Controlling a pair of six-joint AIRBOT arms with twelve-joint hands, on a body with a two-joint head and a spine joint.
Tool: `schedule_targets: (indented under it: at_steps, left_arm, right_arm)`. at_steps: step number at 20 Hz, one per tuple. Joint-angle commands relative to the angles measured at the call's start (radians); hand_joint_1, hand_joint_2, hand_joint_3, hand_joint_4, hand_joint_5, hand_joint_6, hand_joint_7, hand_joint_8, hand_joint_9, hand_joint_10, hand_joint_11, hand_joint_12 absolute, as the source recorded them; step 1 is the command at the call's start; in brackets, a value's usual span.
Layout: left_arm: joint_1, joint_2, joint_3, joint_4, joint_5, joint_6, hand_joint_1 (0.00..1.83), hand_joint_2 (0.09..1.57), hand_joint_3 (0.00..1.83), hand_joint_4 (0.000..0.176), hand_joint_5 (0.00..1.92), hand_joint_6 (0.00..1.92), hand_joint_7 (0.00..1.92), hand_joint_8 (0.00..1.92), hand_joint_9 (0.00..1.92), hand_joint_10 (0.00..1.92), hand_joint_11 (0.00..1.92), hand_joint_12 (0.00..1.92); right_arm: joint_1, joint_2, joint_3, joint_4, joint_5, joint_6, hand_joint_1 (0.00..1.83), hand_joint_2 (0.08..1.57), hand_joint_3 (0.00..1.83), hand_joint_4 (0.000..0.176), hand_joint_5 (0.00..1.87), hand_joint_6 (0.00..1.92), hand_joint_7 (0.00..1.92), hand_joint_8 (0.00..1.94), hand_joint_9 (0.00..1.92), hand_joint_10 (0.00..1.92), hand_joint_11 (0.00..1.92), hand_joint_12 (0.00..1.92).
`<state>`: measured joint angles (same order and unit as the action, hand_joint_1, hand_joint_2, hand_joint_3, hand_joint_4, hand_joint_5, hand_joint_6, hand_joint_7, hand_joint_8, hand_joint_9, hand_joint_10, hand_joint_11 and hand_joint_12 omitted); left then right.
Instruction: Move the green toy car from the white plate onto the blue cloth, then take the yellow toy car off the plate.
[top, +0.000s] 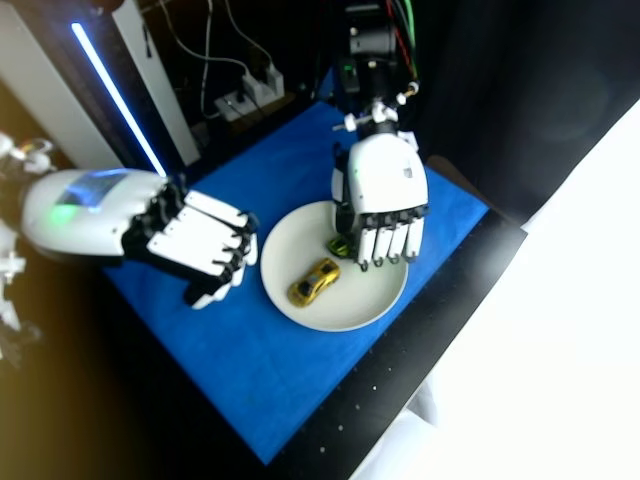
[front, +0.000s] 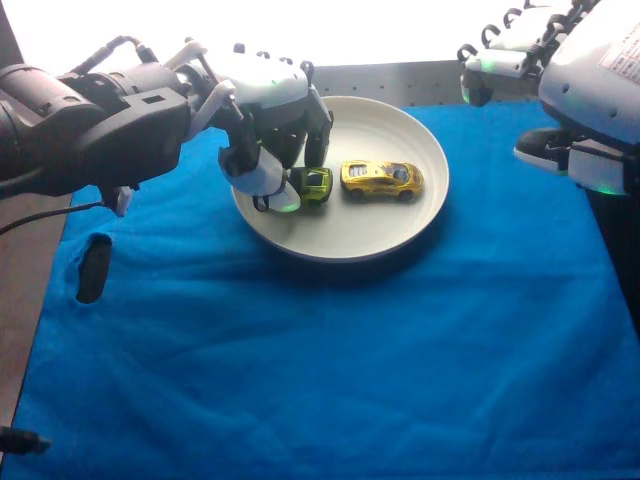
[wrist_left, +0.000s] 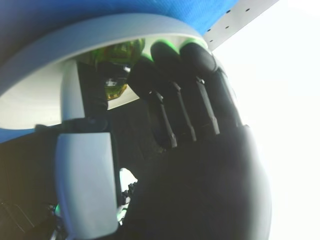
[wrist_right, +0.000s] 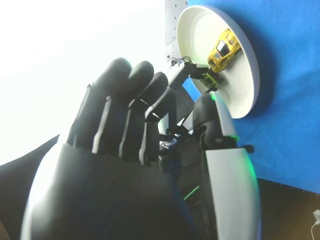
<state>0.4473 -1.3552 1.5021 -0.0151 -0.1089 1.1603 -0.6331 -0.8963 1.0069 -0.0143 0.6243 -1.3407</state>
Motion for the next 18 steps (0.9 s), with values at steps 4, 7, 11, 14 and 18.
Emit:
schedule_targets:
  at_steps: [4,7,11,14,18]
  left_arm:
    - [0.002,0.018,-0.012,-0.012,-0.129,0.003,1.31,1.21,0.00,0.000,0.71,1.29,0.83,1.30,0.70,1.46,0.38,1.72]
    - [0.000,0.042,-0.039,-0.020,-0.168,0.003,1.21,1.21,0.00,0.000,0.74,1.28,0.85,1.29,0.78,1.33,0.64,1.62]
    - [0.000,0.099,-0.105,-0.020,-0.224,0.004,1.21,1.19,0.00,0.000,0.78,1.16,0.91,1.29,0.82,1.32,0.70,1.71]
    - [0.014,0.162,-0.179,-0.015,-0.278,0.004,1.22,1.23,0.00,0.000,0.73,1.12,0.84,1.53,0.93,1.70,0.88,1.91]
    - [0.051,0.262,-0.302,0.021,-0.361,0.004,1.19,1.20,0.00,0.000,0.79,1.17,0.87,1.37,0.60,1.53,0.05,1.92]
  right_arm:
    - [0.013,-0.002,0.000,0.004,0.121,-0.006,0.97,1.21,0.00,0.000,0.42,1.05,0.57,1.09,0.58,1.33,0.53,1.77]
    - [0.011,-0.002,-0.001,0.005,0.121,-0.006,0.96,1.21,0.00,0.000,0.43,1.02,0.59,1.05,0.58,1.33,0.52,1.78]
    - [0.011,-0.002,0.000,0.006,0.121,-0.006,1.00,1.21,0.00,0.000,0.41,1.06,0.58,1.10,0.56,1.37,0.36,1.84]
    - [0.011,-0.002,-0.001,0.009,0.121,-0.006,0.99,1.21,0.00,0.000,0.40,1.03,0.58,1.04,0.52,1.35,0.31,1.85]
    - [0.008,0.000,-0.001,0.016,0.121,-0.006,1.01,1.21,0.00,0.000,0.41,0.96,0.58,1.02,0.51,1.34,0.31,1.82]
